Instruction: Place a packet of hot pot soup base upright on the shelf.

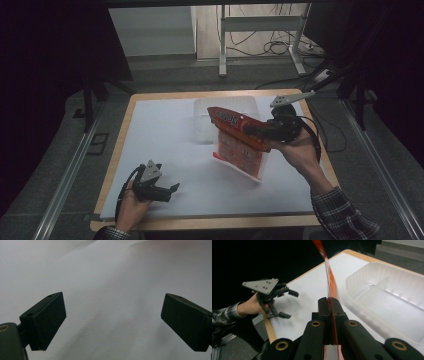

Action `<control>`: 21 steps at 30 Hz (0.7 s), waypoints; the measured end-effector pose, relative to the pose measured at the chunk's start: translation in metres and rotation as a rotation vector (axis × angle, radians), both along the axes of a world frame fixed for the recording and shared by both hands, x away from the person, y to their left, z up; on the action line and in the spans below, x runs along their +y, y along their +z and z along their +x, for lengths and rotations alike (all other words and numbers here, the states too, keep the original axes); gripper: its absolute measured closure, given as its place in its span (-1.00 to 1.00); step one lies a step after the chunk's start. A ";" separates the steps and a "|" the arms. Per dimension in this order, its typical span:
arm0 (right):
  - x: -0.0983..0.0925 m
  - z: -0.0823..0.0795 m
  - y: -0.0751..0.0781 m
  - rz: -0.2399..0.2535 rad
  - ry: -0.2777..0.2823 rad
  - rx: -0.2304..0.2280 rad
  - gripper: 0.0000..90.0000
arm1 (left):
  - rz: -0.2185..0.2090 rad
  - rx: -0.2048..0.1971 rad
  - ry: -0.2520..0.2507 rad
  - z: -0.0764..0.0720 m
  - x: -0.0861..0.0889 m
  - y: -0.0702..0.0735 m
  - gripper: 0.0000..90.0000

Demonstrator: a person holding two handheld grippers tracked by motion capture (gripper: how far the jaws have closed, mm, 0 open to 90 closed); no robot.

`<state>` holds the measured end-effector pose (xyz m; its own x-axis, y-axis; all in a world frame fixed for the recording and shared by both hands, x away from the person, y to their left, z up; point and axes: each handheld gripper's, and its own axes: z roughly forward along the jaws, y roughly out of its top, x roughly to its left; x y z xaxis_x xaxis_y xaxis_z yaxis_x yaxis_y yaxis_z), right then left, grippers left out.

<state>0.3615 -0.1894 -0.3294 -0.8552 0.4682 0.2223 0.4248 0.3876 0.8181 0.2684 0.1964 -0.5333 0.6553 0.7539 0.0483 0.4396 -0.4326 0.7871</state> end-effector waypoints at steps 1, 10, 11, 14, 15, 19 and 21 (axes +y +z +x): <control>-0.003 0.005 0.004 0.002 -0.017 -0.003 0.98 | 0.000 0.003 -0.001 0.000 0.000 0.000 -0.88; -0.012 0.023 0.018 0.067 -0.042 0.013 0.98 | -0.046 0.025 -0.009 0.001 0.003 0.001 -0.90; -0.012 0.025 0.020 0.075 -0.043 0.014 0.98 | -0.055 0.027 -0.009 0.001 0.003 0.001 -0.90; -0.013 0.028 0.023 0.086 -0.048 0.015 0.98 | -0.068 0.032 -0.013 0.001 0.004 0.001 -0.90; -0.013 0.030 0.026 0.094 -0.051 0.015 0.98 | -0.069 0.034 -0.014 0.001 0.004 0.001 -0.91; -0.012 0.040 0.036 0.109 -0.071 0.003 0.98 | -0.066 0.042 -0.018 0.002 0.003 0.000 -0.91; -0.011 0.045 0.040 0.111 -0.076 -0.001 0.98 | -0.069 0.043 -0.020 0.002 0.003 0.000 -0.91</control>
